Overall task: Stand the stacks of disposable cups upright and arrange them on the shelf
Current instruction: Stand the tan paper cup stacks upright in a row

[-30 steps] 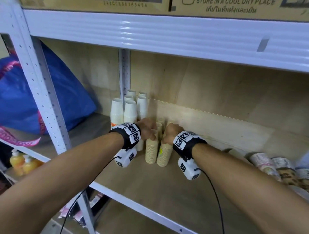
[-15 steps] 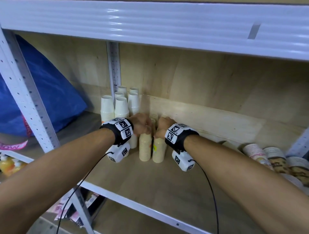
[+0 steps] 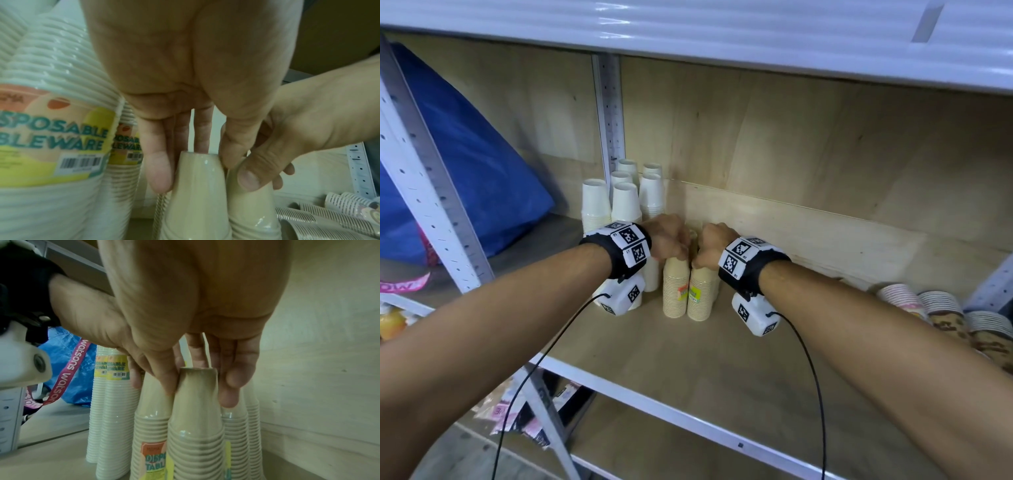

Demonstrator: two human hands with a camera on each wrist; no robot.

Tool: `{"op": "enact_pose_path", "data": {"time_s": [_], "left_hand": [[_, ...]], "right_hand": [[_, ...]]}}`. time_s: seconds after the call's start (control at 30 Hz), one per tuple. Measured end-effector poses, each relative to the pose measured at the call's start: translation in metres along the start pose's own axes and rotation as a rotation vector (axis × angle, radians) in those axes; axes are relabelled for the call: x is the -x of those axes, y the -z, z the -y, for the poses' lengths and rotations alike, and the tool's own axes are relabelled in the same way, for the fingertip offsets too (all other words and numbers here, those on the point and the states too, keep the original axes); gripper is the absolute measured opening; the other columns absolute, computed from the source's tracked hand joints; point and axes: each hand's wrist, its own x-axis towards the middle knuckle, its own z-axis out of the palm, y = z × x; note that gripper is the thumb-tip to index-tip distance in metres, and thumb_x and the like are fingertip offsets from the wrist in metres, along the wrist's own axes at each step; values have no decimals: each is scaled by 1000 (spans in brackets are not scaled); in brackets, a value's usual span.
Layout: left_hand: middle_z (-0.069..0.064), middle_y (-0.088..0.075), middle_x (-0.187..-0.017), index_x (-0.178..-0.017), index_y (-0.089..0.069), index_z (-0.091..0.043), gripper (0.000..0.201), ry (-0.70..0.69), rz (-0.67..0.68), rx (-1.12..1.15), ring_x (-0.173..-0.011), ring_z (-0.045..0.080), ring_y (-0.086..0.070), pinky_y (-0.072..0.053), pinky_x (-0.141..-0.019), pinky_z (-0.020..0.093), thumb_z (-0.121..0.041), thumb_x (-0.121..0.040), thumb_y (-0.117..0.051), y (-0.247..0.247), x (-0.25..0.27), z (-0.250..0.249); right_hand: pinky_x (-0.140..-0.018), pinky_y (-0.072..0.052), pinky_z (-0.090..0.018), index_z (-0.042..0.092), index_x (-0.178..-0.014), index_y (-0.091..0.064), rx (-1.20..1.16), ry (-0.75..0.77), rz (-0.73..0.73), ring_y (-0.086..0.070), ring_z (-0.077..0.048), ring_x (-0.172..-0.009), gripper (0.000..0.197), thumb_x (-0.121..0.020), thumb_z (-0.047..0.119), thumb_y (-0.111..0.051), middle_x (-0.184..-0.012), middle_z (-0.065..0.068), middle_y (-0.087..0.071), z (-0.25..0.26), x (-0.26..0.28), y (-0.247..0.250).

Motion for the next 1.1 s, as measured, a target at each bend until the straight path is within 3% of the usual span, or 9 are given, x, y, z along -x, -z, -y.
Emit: {"op": "enact_pose_path", "data": {"time_s": [0.17, 0.3, 0.5, 0.67, 0.8, 0.87, 0.97, 1.03, 1.1], "left_hand": [[2, -68, -76, -89, -73, -18, 12, 25, -34, 12, -61, 21, -65, -54, -56, 26, -28, -83, -72, 2, 0, 1], [3, -71, -92, -91, -75, -19, 10, -8, -5, -6, -78, 21, -68, -58, -61, 28, -22, -82, -71, 4, -1, 2], [1, -71, -89, -90, -74, -20, 9, 20, -20, 30, -75, 21, -68, -53, -55, 23, -25, -83, -71, 3, -2, 2], [0, -71, -95, -90, -74, -20, 10, 0, -15, 28, -89, 21, -69, -60, -77, 37, -18, -81, -73, 3, -5, 7], [-1, -71, -96, -88, -73, -22, 8, -15, -10, 31, -90, 18, -67, -59, -76, 31, -16, -82, -72, 4, -4, 8], [-2, -71, -95, -87, -73, -24, 8, -27, -10, 26, -90, 17, -67, -59, -76, 30, -18, -82, -71, 6, -4, 6], [-4, -71, -93, -89, -73, -24, 11, -30, -38, -2, -90, 15, -66, -57, -77, 31, -19, -81, -68, 15, -4, -3], [-5, -70, -92, -88, -73, -24, 10, -67, -73, -17, -90, 13, -64, -54, -75, 28, -19, -84, -65, 26, -4, -14], [-6, -71, -93, -90, -74, -22, 14, -116, -106, 8, -91, 12, -65, -55, -77, 27, -17, -86, -62, 36, -5, -29]], "right_hand": [[-63, -40, -24, 21, -72, -49, -3, -29, -18, -51, -19, -68, 30, -73, 26, -78, -67, 4, -44, -1, 0, 4], [-64, -41, -24, 17, -68, -44, 12, -31, 14, -54, -22, -72, 32, -76, 17, -76, -73, -1, -51, 1, -4, 4], [-56, -37, -22, 18, -87, -56, -29, -26, 17, -54, -20, -73, 27, -73, 22, -78, -68, 4, -49, 2, -7, 2], [-63, -41, -24, 6, -92, -63, -10, -62, 39, -58, -24, -77, 25, -75, 17, -75, -87, -7, -57, 1, -12, 0], [-63, -42, -24, 5, -99, -66, -15, -55, 27, -57, -24, -77, 27, -75, 16, -74, -90, -7, -58, 0, -13, -2], [-56, -41, -22, 15, -83, -64, -33, -48, 21, -57, -23, -75, 14, -74, 17, -75, -80, -1, -57, -4, -12, -2], [-47, -32, -18, 27, -63, -49, -96, -36, 8, -56, -20, -71, 29, -74, 24, -76, -68, 5, -53, -11, -11, 2], [-50, -38, -20, 20, -77, -63, -75, -55, -12, -61, -22, -75, 16, -74, 29, -75, -81, -2, -63, -15, -10, 8], [-53, -41, -22, 11, -92, -66, -40, -76, -39, -64, -24, -79, 33, -70, 34, -76, -90, -7, -66, -23, -8, 15]]}}
